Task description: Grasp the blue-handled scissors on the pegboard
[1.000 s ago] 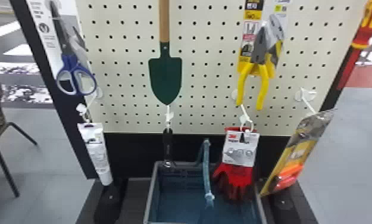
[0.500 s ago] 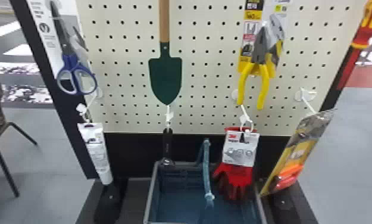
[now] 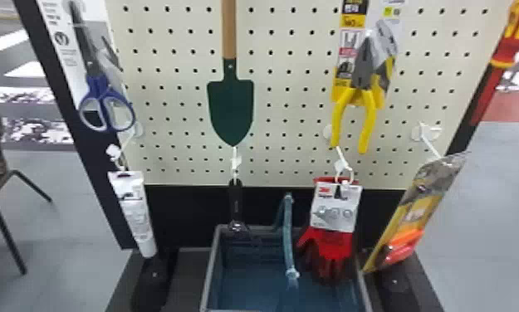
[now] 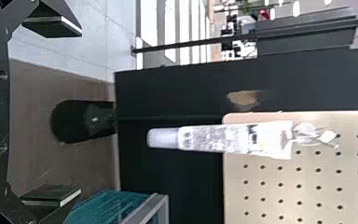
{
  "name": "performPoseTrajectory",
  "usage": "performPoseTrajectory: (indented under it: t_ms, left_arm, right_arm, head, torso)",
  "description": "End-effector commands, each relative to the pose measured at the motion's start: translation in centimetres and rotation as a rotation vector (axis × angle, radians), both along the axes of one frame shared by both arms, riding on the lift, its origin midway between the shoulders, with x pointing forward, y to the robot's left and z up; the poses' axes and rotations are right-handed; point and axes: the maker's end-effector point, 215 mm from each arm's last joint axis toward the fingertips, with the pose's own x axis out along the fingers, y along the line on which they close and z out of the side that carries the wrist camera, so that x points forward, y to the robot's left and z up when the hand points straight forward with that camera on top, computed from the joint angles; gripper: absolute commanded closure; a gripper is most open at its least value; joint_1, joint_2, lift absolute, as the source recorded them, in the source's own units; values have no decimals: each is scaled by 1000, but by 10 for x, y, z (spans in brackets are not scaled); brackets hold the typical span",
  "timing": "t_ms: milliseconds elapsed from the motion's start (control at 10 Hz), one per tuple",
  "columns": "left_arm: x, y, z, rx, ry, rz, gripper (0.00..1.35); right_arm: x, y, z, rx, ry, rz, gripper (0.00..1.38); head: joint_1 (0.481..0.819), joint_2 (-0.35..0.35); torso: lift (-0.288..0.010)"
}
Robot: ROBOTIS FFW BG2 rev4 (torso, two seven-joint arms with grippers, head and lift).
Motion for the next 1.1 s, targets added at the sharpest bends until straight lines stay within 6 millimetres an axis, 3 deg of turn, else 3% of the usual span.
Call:
performPoseTrajectory:
  t_ms: [0, 200, 1000]
  left_arm:
    - [16, 12, 27, 27, -35, 12, 121]
    - [37, 21, 63, 70, -78, -35, 121]
    - [109, 34, 169, 158, -164, -189, 121]
  right_arm:
    - [0, 2, -2, 0, 6, 8, 157]
    - [-2, 6, -5, 1, 15, 25, 159]
    - [-1, 8, -6, 2, 17, 29, 159]
  head:
    - [549, 0]
    - [549, 0]
    - [549, 0]
  torso:
    - [-100]
    - [-100]
    - [-100]
